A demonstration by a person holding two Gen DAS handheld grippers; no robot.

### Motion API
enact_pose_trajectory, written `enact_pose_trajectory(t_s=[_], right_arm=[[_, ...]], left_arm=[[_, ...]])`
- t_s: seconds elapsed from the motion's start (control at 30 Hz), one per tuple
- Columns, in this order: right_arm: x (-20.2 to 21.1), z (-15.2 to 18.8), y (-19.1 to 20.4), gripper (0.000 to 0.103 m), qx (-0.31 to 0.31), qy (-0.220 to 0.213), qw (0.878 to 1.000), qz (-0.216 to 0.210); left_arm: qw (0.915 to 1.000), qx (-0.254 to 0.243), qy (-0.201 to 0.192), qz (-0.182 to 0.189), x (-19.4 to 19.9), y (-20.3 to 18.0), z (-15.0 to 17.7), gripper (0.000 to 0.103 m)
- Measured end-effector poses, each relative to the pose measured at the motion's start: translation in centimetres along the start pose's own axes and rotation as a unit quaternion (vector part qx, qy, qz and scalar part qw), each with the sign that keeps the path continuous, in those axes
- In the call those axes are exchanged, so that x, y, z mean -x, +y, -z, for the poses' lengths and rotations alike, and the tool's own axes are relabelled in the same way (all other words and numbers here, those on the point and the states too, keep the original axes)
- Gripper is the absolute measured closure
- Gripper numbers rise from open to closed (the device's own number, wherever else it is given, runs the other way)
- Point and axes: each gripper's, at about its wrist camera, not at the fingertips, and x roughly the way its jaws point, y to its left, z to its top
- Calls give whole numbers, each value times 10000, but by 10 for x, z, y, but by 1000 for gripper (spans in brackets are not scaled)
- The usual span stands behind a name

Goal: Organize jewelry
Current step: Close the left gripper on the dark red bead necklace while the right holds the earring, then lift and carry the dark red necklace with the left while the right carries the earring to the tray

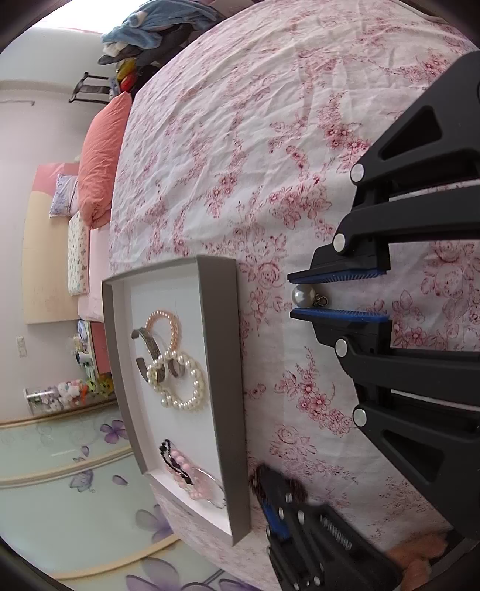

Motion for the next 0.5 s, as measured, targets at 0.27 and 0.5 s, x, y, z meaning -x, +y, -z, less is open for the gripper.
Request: enact_pose_trajectory(t_s=[0.27,0.5], right_arm=[[0,2,33,89,417,19,9989,-226],[0,2,33,89,365,29,9988,-316]], left_arm=[[9991,227,9,-368,16,56,19,83],[9989,348,9,-323,18,64,21,81]])
